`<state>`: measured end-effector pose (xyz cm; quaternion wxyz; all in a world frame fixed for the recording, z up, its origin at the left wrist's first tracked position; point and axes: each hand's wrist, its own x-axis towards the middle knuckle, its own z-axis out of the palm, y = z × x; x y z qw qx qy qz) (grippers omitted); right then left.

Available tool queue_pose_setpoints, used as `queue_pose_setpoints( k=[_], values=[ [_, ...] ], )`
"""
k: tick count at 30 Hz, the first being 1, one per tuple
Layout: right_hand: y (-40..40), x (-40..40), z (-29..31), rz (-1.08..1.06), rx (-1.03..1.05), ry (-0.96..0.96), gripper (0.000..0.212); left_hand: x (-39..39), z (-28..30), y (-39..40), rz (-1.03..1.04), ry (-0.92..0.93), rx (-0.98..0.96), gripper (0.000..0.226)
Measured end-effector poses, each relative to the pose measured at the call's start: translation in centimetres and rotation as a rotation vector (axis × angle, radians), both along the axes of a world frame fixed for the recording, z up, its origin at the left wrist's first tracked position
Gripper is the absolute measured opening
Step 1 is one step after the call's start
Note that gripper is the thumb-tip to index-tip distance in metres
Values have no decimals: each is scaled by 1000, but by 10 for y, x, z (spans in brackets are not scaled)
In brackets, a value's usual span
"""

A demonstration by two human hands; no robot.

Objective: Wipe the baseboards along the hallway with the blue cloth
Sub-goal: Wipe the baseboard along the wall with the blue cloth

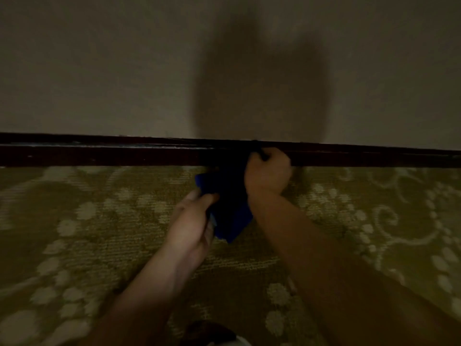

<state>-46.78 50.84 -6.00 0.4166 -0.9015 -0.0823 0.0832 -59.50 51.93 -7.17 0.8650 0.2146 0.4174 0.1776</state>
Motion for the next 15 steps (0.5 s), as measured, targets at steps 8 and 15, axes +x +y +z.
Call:
queue_pose_setpoints(
  k=[8,15],
  values=[
    [18,-39,-1,494,-330,-251,20,-14,1,15,-6,91,31,27],
    [18,-30,11,132,-1,-27,26,-32,-2,32,11,8,32,31]
  ],
)
